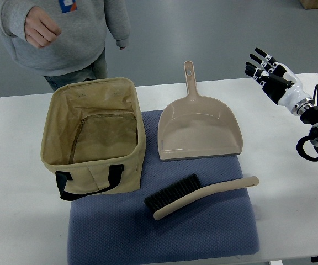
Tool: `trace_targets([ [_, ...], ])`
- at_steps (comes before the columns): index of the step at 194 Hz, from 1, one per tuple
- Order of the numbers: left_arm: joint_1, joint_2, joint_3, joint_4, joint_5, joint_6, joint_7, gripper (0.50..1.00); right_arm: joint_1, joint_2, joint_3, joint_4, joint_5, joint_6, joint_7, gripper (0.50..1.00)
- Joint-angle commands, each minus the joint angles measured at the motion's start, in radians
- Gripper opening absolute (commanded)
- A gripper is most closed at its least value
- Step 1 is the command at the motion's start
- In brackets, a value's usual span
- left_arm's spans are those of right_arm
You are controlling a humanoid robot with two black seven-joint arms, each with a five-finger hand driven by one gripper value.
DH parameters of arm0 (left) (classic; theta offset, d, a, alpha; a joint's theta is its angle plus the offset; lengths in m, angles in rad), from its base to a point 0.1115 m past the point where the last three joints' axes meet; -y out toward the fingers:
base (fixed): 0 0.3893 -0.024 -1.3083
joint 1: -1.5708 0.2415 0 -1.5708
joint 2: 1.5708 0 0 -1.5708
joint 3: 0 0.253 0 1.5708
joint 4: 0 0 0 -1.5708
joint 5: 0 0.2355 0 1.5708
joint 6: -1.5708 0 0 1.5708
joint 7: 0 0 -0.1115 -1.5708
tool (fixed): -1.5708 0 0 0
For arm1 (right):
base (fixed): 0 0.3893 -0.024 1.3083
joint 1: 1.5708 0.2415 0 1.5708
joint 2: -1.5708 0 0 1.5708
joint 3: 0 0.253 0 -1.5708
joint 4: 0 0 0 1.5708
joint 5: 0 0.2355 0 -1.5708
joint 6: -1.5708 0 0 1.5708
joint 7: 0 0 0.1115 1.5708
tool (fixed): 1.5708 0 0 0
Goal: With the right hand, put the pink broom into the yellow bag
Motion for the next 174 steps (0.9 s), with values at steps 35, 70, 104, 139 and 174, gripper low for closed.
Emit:
trace_targets([
  [35, -0.001, 0.000, -0.008, -0.002, 0.000, -0.002, 0.000, 1.000, 0.000, 0.000, 0.000, 0.002, 0.001, 0.002, 0.000, 0.930],
  [70, 0.000, 0.000, -0.005, 0.009, 0.000, -0.002, 0.000, 1.000, -0.001, 0.002, -0.002, 0.000, 0.000, 0.003, 0.000, 0.930],
  [104, 0.000, 0.000, -0.002, 0.004, 0.000, -0.002, 0.000, 1.000, 0.000, 0.000, -0.002, 0.002, 0.001, 0.008, 0.000, 0.930],
  [139, 0.000, 0.000, -0.003, 0.004, 0.000, -0.002, 0.000, 1.000, 0.002, -0.002, -0.002, 0.002, 0.000, 0.008, -0.002, 0.930],
  [174, 0.000, 0.000, -0.003, 0.007, 0.000, -0.002, 0.000, 1.000, 0.000, -0.003, -0.003, 0.000, 0.000, 0.006, -0.002, 0.930],
])
